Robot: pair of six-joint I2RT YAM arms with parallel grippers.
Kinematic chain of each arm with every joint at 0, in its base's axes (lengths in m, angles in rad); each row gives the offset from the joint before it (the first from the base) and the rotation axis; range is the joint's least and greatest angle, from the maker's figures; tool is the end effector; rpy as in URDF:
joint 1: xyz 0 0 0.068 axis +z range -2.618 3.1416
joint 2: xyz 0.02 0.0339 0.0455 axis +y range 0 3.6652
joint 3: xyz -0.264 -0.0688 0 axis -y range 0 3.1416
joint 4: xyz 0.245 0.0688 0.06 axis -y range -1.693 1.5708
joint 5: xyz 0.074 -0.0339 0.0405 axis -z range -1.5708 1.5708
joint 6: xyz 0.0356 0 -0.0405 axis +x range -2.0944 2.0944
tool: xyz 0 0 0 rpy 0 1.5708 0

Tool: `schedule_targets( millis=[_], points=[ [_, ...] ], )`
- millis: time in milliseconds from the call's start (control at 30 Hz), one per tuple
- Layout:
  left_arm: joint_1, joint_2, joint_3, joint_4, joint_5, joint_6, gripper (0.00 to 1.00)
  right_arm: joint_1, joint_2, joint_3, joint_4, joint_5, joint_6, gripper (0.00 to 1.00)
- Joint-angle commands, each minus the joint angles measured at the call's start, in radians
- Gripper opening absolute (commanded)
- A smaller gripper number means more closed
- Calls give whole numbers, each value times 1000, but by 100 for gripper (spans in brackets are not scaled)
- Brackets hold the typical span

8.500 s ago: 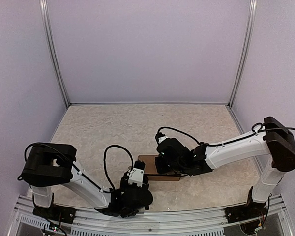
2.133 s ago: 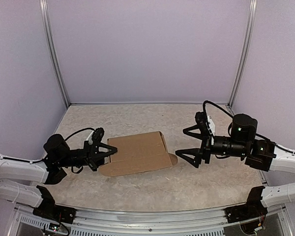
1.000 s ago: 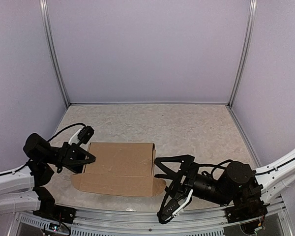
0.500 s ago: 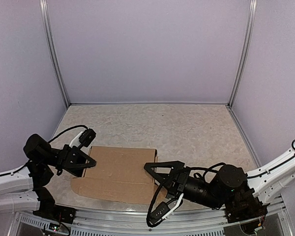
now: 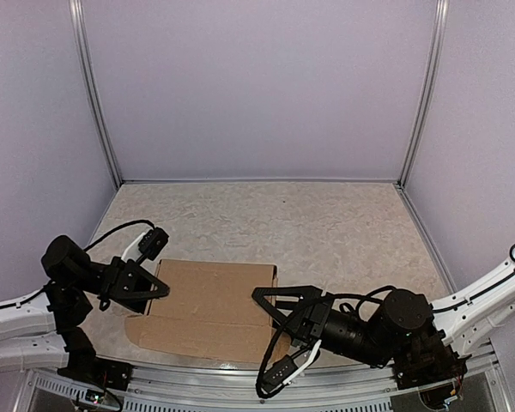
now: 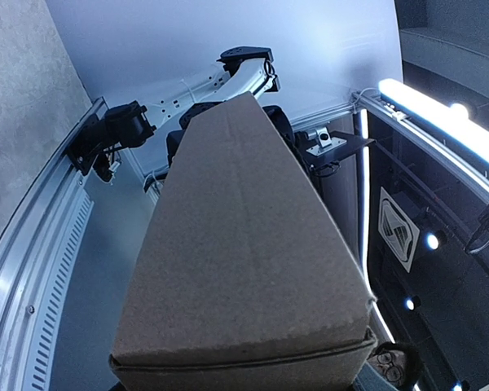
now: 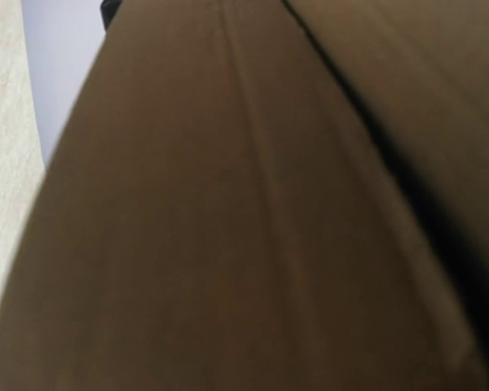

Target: Fold the paper box

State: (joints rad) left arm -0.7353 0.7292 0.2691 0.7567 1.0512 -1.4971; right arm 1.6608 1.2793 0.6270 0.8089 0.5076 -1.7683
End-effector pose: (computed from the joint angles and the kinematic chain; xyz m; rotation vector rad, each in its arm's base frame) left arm 0.0957 -0.1282 0.2612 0.5620 1.9264 -2.3197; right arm -0.0078 0.2795 0.2817 -1.4327 0.2180 -0.4464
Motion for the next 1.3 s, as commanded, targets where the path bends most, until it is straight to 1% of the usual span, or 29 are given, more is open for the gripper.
schedule_targets(
  millis=[0, 67, 100, 167, 233, 300, 333, 367, 400, 500, 567, 633, 700, 833, 900, 1000, 1133, 1200, 1267],
  points=[
    [-37, -6, 13, -77, 5, 70, 13, 12, 4, 14, 68, -14, 28, 33],
    [-40, -11, 13, -102, 1, 93, 17, 13, 5, 16, 67, -16, 30, 30],
    [-41, -11, 15, -121, 2, 107, 23, 12, 5, 17, 65, -15, 31, 29],
    [-41, -18, 26, -206, -5, 168, 48, 13, 1, 16, 58, -11, 37, 29],
    [-41, -29, 52, -330, -12, 252, 65, 12, -10, 13, 37, -4, 53, 29],
    [-39, -54, 91, -464, -30, 342, 78, 12, -25, 14, -1, 5, 87, 28],
    [-37, -63, 118, -553, -49, 408, 81, 13, -33, 18, -29, 6, 109, 28],
    [-34, -77, 143, -681, -67, 469, 83, 12, -44, 22, -65, 11, 136, 28],
    [-30, -85, 167, -760, -79, 520, 84, 12, -55, 30, -106, 15, 162, 27],
    [-8, -113, 236, -942, -119, 641, 94, 10, -94, 58, -244, 32, 270, 26],
    [17, -134, 287, -1068, -167, 716, 96, 3, -118, 88, -370, 35, 360, 26],
    [42, -160, 330, -1172, -206, 772, 99, -7, -142, 100, -452, 30, 443, 25],
    [64, -181, 364, -1258, -246, 817, 99, -18, -161, 110, -517, 20, 530, 25],
    [88, -217, 416, -1356, -349, 867, 99, -47, -181, 140, -649, -21, 683, 23],
    [89, -238, 428, -1372, -426, 872, 99, -73, -184, 164, -716, -59, 776, 23],
    [89, -285, 407, -1345, -519, 832, 99, -124, -187, 186, -796, -141, 919, 23],
    [89, -354, 391, -1339, -659, 802, 99, -182, -183, 185, -849, -236, 1073, 16],
    [90, -394, 386, -1328, -696, 796, 99, -213, -181, 189, -875, -292, 1140, 14],
    [90, -427, 382, -1320, -733, 788, 99, -240, -182, 180, -879, -349, 1198, 13]
  ],
)
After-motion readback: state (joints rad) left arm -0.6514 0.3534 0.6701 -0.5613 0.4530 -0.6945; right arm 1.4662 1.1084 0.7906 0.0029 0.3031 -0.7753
